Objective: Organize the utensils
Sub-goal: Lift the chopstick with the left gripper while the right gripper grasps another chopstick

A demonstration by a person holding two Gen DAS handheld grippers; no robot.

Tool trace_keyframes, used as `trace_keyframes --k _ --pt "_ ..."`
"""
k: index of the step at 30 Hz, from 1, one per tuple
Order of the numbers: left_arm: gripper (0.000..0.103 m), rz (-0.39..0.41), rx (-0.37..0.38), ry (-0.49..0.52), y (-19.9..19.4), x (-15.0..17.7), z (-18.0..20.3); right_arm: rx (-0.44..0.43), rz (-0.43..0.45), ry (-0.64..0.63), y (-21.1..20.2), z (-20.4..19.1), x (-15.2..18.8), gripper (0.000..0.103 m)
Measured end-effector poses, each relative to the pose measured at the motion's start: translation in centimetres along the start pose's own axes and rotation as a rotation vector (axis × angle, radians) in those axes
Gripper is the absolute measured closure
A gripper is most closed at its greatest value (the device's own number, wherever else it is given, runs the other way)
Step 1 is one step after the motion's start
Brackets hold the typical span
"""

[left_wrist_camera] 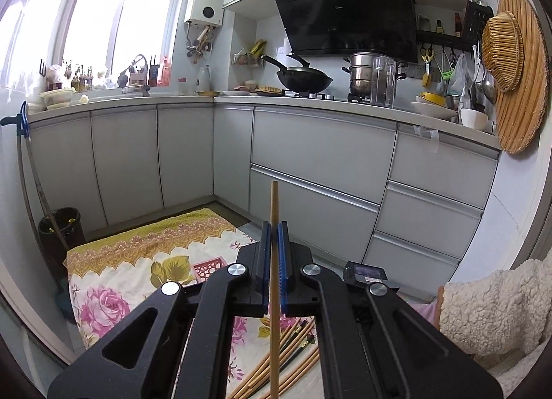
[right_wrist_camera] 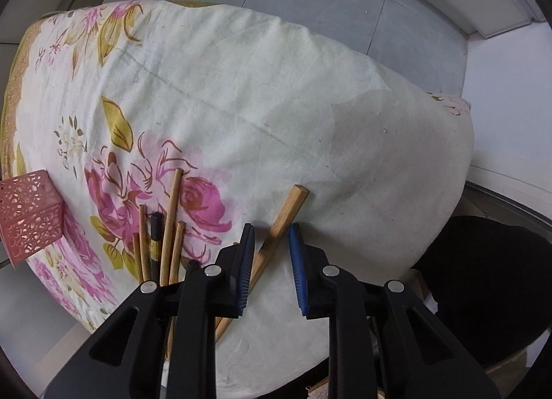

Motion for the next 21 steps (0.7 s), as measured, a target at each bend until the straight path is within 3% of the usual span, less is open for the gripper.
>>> trace_keyframes --k 2,5,10,19,21 --pt "0.100 0.003 0.001 -0.011 -0.1 0.1 -0.2 0.035 0.059 -0.042 -0.1 -0.4 0.4 0.085" --pt "0.103 0.006 0.003 -0.037 0.1 0.3 -0.5 0.001 0.109 -0.118 -0.1 -0.3 1.1 0.095" --pt "0.103 -0.027 0.000 -0.084 1.3 0.9 -1.0 -0.177 0.193 -0.233 -1.8 0.2 2.6 0.095" --pt "0.103 -0.102 -0.034 -0.093 3.0 2.2 -1.4 -0.301 0.254 -0.393 -7.0 -0.5 6.0 0.095" --pt "0.103 -0.161 -0.010 -0.087 3.8 2.8 -1.5 -0.327 0.248 -0.419 -7.5 -0.4 6.7 0.095"
Point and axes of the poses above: each gripper's, at about its wrist camera, not at the fingertips, and y roughly the way its jaws point, z to its right, x to its underside, the point moved 8 cm from there along y, roughly the way its jaws point, and after that the axes turned 11 degrees about -z, right-handed, at the moved point
